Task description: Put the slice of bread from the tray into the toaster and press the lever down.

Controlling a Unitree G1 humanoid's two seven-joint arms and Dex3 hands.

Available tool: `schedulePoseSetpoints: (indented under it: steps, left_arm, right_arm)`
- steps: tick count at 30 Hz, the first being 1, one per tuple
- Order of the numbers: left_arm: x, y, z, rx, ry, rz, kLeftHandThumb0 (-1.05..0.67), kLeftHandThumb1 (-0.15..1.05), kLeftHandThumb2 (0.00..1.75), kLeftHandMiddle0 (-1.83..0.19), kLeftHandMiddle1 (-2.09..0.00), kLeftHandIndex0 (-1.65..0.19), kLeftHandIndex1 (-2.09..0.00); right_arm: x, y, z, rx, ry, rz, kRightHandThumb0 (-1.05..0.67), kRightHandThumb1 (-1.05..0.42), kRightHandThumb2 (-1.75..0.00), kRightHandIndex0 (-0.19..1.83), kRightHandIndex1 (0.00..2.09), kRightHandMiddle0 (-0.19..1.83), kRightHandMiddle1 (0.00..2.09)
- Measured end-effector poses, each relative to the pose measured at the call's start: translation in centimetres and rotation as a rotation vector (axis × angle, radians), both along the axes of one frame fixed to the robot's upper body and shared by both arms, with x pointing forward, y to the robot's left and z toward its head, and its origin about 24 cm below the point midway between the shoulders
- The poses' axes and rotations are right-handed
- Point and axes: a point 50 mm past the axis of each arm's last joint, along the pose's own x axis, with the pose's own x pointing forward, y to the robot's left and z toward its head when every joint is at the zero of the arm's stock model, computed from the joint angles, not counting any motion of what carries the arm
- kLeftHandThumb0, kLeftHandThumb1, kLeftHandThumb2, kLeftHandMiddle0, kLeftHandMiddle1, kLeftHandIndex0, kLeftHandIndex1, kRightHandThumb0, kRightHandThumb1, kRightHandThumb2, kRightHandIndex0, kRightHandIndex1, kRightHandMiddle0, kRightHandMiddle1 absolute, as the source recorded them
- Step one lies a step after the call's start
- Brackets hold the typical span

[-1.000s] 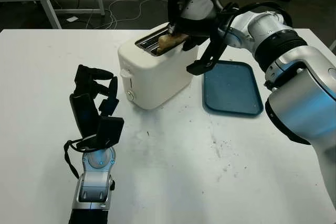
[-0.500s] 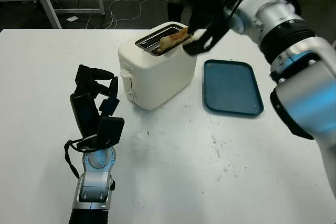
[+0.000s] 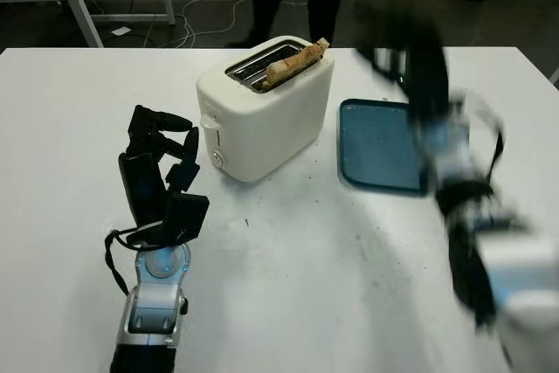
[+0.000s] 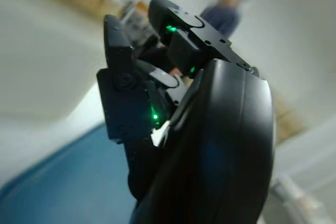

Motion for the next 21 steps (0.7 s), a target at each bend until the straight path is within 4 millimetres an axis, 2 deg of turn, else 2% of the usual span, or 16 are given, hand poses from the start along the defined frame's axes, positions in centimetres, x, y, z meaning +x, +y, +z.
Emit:
schedulePoseSetpoints:
  steps: [3, 7, 8, 10, 12, 13, 16, 19, 21]
  left_arm:
    - [0.3, 0.3, 0.4, 0.035, -0.006, -0.016, -0.4, 0.92, 0.29, -0.74, -1.75, -0.62, -1.11]
    - [1.1, 0.8, 0.7, 0.137, 0.006, -0.037, -0.41, 0.92, 0.25, -0.76, -1.75, -0.74, -0.84]
    - [1.3, 1.0, 0.9, 0.163, 0.004, -0.038, -0.41, 0.92, 0.24, -0.76, -1.75, -0.76, -0.79]
    - [1.6, 1.1, 1.1, 0.194, 0.001, -0.037, -0.4, 0.92, 0.22, -0.75, -1.75, -0.79, -0.71]
    - [1.8, 1.2, 1.1, 0.224, 0.007, -0.037, -0.38, 0.92, 0.2, -0.74, -1.75, -0.83, -0.62]
    - [1.9, 1.2, 1.0, 0.237, 0.009, -0.039, -0.38, 0.92, 0.19, -0.73, -1.75, -0.84, -0.58]
    - [2.0, 1.2, 0.8, 0.285, 0.018, -0.035, -0.35, 0.92, 0.17, -0.71, -1.75, -0.87, -0.51]
    - [2.0, 1.3, 0.9, 0.332, 0.01, -0.031, -0.32, 0.92, 0.16, -0.7, -1.75, -0.89, -0.48]
    - [2.0, 1.5, 0.9, 0.367, 0.009, -0.03, -0.29, 0.92, 0.18, -0.71, -1.75, -0.9, -0.46]
  right_arm:
    - [-2.9, -0.1, -1.3, 0.015, -0.015, -0.001, -0.42, -0.92, -0.35, 1.05, 0.36, 1.01, 0.05]
    - [-6.5, 1.3, -1.7, 0.126, -0.05, -0.057, -0.44, -0.92, -0.36, 1.13, 0.39, 1.09, 0.08]
    - [-7.1, 1.7, -1.9, 0.149, -0.051, -0.068, -0.44, -0.92, -0.35, 1.13, 0.47, 1.12, 0.08]
    - [-7.8, 2.3, -1.9, 0.178, -0.056, -0.086, -0.45, -0.92, -0.35, 1.06, 0.83, 1.21, 0.1]
    - [-7.9, 2.7, -1.5, 0.195, -0.085, -0.104, -0.46, -0.92, -0.36, 0.99, 1.03, 1.23, 0.15]
    - [-8.0, 2.9, -1.2, 0.206, -0.099, -0.112, -0.48, -0.92, -0.37, 0.95, 1.15, 1.18, 0.28]
    - [-7.9, 3.2, -1.0, 0.249, -0.117, -0.143, -0.5, -0.92, -0.4, 0.89, 1.42, 0.91, 0.93]
    - [-7.7, 3.1, -0.9, 0.273, -0.129, -0.167, -0.51, -0.92, -0.41, 0.86, 1.66, 0.82, 1.23]
    - [-7.5, 3.1, -0.9, 0.297, -0.134, -0.182, -0.49, -0.92, -0.4, 0.89, 1.73, 0.76, 1.38]
